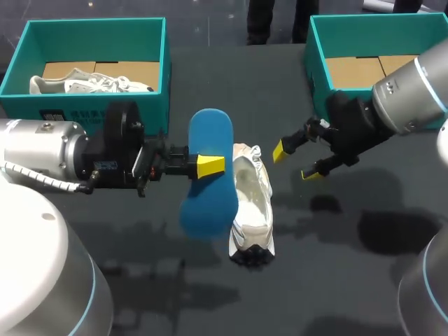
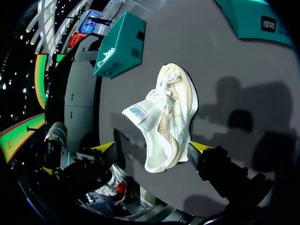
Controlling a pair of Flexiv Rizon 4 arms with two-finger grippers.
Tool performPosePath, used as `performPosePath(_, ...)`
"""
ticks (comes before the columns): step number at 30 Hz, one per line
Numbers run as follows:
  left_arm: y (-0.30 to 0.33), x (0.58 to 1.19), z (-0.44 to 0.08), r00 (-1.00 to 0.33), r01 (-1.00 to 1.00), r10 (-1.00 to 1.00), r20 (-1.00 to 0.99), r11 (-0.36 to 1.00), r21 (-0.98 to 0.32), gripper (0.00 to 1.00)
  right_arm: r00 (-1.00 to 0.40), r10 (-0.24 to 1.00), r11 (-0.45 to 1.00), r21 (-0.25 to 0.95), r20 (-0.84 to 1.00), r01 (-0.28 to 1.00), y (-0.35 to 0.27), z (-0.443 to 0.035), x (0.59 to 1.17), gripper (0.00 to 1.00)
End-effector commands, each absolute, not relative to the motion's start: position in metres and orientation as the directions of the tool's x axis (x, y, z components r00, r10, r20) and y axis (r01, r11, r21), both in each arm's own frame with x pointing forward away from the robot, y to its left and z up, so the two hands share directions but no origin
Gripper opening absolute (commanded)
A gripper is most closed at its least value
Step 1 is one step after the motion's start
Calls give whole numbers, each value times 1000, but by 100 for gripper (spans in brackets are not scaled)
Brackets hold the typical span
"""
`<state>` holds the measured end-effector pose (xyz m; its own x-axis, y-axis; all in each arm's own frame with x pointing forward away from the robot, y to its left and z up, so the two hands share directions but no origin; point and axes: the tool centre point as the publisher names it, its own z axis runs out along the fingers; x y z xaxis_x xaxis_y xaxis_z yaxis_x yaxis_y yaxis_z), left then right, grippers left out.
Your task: Take the shoe out of the shoebox, open the shoe tongue, remove and reinsert the insole, then place the shoe into the shoebox
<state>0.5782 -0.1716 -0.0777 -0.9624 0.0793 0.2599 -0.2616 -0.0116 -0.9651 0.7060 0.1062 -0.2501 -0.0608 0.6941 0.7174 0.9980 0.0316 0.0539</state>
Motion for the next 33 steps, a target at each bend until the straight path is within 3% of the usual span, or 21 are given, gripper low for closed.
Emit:
performPosePath(1,-166,583,-71,-979,-186,80,185,-3,-983,0,-52,672,37,36,739,999,102,-246,709,100)
performPosePath(15,-161,624,-66,-955,255,164,-248,26,-967,0,15,619,14,-30,785,999,97,-233,716,100)
performPosePath(19,-167,628,-70,-911,385,166,-377,23,-922,0,22,572,-10,-20,820,1000,94,-228,717,100)
performPosePath(27,-183,630,-81,-771,634,189,-608,142,-760,0,49,428,-33,-39,903,999,89,-212,719,100)
performPosePath(33,-183,630,-81,-771,634,189,-608,142,-760,0,47,402,-14,-45,914,999,90,-209,720,100)
